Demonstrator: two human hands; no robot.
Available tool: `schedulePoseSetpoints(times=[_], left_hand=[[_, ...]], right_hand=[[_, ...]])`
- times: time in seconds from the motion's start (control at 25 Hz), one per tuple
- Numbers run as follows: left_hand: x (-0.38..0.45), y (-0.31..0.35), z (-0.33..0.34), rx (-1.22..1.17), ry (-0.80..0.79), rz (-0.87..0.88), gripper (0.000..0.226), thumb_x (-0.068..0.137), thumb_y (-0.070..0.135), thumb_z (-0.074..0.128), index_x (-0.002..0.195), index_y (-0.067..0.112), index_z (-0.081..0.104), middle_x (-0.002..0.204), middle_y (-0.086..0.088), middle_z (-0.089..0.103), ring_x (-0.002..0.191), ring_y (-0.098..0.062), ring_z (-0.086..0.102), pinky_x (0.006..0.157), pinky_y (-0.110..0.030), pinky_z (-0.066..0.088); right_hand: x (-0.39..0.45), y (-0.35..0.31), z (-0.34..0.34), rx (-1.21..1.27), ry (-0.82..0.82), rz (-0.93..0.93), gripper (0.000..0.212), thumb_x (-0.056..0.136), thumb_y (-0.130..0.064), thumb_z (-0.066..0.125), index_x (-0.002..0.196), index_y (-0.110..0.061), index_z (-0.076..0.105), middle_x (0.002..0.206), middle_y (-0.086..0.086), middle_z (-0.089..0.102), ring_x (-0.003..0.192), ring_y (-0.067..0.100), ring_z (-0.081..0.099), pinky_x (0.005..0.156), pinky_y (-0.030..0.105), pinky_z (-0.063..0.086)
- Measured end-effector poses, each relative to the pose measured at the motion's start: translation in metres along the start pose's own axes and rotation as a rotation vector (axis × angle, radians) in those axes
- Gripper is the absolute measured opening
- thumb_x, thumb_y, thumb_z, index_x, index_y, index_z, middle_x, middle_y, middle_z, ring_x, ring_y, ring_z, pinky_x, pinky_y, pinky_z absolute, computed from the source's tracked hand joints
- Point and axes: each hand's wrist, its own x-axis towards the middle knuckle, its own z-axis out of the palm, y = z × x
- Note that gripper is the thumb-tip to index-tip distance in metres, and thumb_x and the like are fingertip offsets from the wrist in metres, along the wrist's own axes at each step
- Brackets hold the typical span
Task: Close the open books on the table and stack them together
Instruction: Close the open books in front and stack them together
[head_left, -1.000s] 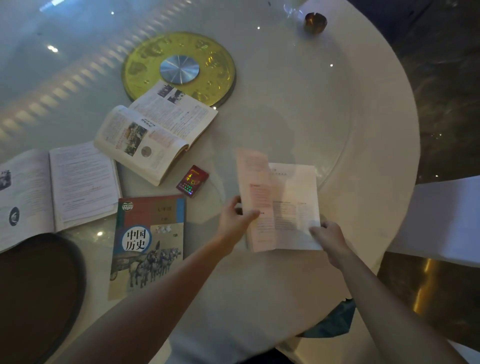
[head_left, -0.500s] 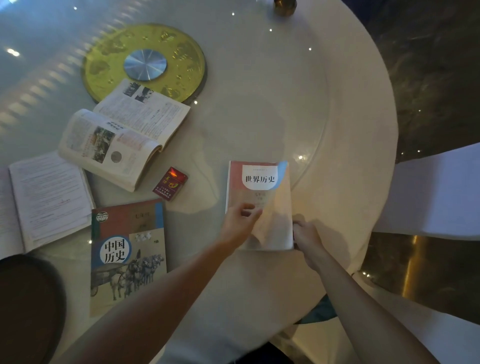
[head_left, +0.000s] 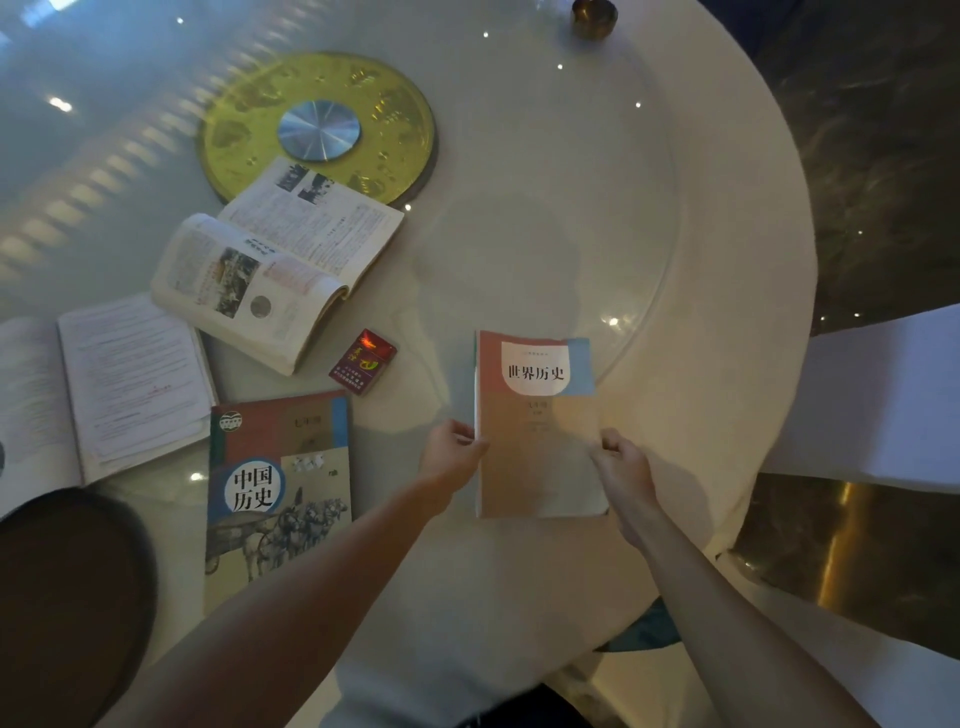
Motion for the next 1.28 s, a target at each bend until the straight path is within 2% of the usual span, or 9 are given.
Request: schedulePoseSetpoints(times=[0.12, 0.24, 0.36, 0.48, 0.64, 0.84, 1.08, 1.2, 1.28], left_hand=[[-0.008, -0.009, -0.013, -0.044, -0.013, 0.014, 0.016, 0.092, 0.011, 0.063, 0.084, 0.018, 0.051, 0.106, -0.024, 0.071, 0.090, -0.037, 0.071, 0.076, -0.047, 0.059], [-0.016, -0.018, -0.037, -0.106, -0.017, 0.063, 0.009, 0.095, 0.009, 0.060, 0.092, 0.013, 0.053, 0.106, -0.025, 0.071, 0.081, -0.027, 0.064, 0.061, -0.034, 0.048], [-0.026, -0.028, -0.073, -0.129, 0.008, 0.104, 0.011, 0.097, 0.009, 0.059, 0.104, 0.002, 0.056, 0.102, -0.019, 0.071, 0.079, -0.024, 0.063, 0.054, -0.028, 0.044], [-0.037, -0.042, -0.114, -0.192, 0.071, 0.158, 0.016, 0.098, 0.009, 0.061, 0.110, -0.001, 0.058, 0.110, -0.017, 0.072, 0.090, -0.023, 0.068, 0.068, -0.028, 0.055], [-0.046, -0.070, -0.168, -0.233, 0.171, 0.165, 0.004, 0.098, 0.017, 0.062, 0.101, 0.017, 0.061, 0.106, -0.009, 0.075, 0.097, -0.027, 0.072, 0.085, -0.047, 0.059], [-0.058, -0.119, -0.229, -0.246, 0.306, 0.091, 0.007, 0.099, 0.018, 0.059, 0.105, 0.014, 0.059, 0.110, -0.007, 0.068, 0.103, -0.026, 0.065, 0.090, -0.047, 0.057], [-0.054, -0.170, -0.263, -0.190, 0.389, 0.025, 0.004, 0.095, 0.014, 0.063, 0.094, 0.014, 0.060, 0.103, -0.012, 0.070, 0.097, -0.029, 0.067, 0.080, -0.041, 0.056], [-0.050, -0.177, -0.266, -0.127, 0.432, -0.010, 0.006, 0.092, 0.011, 0.066, 0.093, 0.006, 0.065, 0.094, -0.011, 0.072, 0.092, -0.029, 0.069, 0.068, -0.030, 0.051], [-0.047, -0.178, -0.269, -0.059, 0.428, -0.016, 0.008, 0.090, 0.011, 0.067, 0.094, 0.006, 0.070, 0.097, -0.011, 0.072, 0.094, -0.027, 0.068, 0.070, -0.029, 0.051]], right_hand=[[-0.010, -0.004, 0.008, 0.010, -0.075, 0.009, 0.023, 0.092, -0.009, 0.060, 0.108, -0.015, 0.075, 0.102, 0.012, 0.080, 0.088, 0.025, 0.075, 0.069, 0.034, 0.057], [-0.023, -0.015, 0.022, 0.005, -0.102, 0.052, 0.020, 0.089, -0.004, 0.059, 0.103, -0.006, 0.073, 0.093, 0.015, 0.075, 0.075, 0.021, 0.066, 0.054, 0.024, 0.050], [-0.040, -0.030, 0.044, 0.039, -0.184, 0.039, 0.024, 0.092, -0.011, 0.058, 0.107, -0.019, 0.075, 0.090, 0.004, 0.075, 0.074, 0.020, 0.065, 0.057, 0.027, 0.051], [-0.058, -0.044, 0.074, 0.062, -0.246, -0.008, 0.025, 0.095, -0.013, 0.059, 0.111, -0.024, 0.075, 0.090, 0.003, 0.077, 0.076, 0.023, 0.070, 0.063, 0.036, 0.056], [-0.081, -0.052, 0.127, -0.032, -0.300, -0.069, 0.023, 0.097, -0.008, 0.059, 0.116, -0.015, 0.071, 0.106, 0.007, 0.078, 0.089, 0.026, 0.074, 0.065, 0.041, 0.061], [-0.109, -0.046, 0.208, -0.194, -0.363, -0.161, 0.020, 0.100, -0.004, 0.057, 0.113, -0.012, 0.070, 0.107, 0.002, 0.078, 0.090, 0.017, 0.075, 0.073, 0.045, 0.066], [-0.117, -0.023, 0.270, -0.363, -0.311, -0.175, 0.005, 0.095, -0.009, 0.062, 0.097, -0.012, 0.064, 0.096, 0.009, 0.078, 0.087, 0.030, 0.077, 0.075, 0.051, 0.062], [-0.118, -0.014, 0.282, -0.489, -0.250, -0.211, 0.002, 0.092, -0.016, 0.061, 0.091, -0.017, 0.061, 0.089, 0.004, 0.076, 0.081, 0.027, 0.074, 0.072, 0.049, 0.060], [-0.117, -0.013, 0.286, -0.583, -0.188, -0.242, 0.008, 0.093, -0.018, 0.060, 0.086, -0.017, 0.060, 0.088, 0.005, 0.073, 0.078, 0.025, 0.070, 0.067, 0.044, 0.058]])
